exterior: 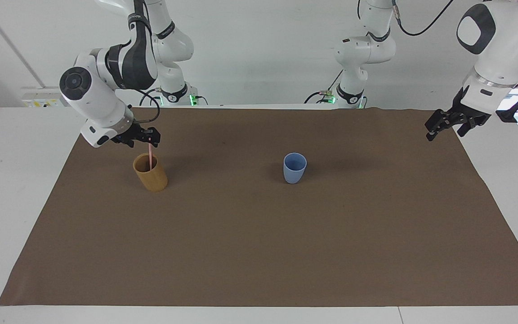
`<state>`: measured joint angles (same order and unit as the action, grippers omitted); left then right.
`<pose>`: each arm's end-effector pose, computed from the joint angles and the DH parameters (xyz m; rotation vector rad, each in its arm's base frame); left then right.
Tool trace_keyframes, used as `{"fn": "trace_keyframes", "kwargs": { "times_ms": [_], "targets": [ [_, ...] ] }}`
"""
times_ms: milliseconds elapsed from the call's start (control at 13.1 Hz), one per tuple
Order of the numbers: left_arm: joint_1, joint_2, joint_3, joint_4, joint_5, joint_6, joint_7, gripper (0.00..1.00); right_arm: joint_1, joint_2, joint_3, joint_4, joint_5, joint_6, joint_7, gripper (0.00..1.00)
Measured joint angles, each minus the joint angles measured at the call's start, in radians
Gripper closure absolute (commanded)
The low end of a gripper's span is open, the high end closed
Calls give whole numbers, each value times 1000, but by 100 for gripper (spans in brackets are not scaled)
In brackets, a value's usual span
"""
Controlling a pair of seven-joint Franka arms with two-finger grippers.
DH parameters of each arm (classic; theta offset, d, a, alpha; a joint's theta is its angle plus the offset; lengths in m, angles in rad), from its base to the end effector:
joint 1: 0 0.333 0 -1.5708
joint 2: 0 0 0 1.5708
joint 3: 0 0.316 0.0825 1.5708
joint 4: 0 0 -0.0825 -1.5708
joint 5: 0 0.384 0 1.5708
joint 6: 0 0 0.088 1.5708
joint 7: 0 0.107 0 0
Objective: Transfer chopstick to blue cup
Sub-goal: 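Grasp the pink chopstick with the right gripper while the left gripper withdraws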
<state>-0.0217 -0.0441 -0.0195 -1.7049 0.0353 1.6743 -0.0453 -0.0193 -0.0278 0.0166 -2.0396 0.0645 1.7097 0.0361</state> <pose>0.5475 -0.0193 0.5942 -3.1061 -0.0011 -0.0233 0.5084 0.0047 0.4337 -3.0487 0.0877 0.4657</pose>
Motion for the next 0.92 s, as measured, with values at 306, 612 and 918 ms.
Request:
{"fn": "trace_keyframes", "kwargs": {
  "times_ms": [306, 612, 918],
  "targets": [
    [-11, -1, -18, 10, 0, -2, -1, 0, 23, 0, 1, -20, 7, 0, 34, 43],
    [-12, -9, -19, 51, 0, -30, -1, 0, 23, -1, 0, -27, 7, 2, 35, 43],
    [-10, -12, -10, 51, 0, -34, -1, 0, 18, -2, 0, -21, 7, 19, 35, 51]
  ]
}}
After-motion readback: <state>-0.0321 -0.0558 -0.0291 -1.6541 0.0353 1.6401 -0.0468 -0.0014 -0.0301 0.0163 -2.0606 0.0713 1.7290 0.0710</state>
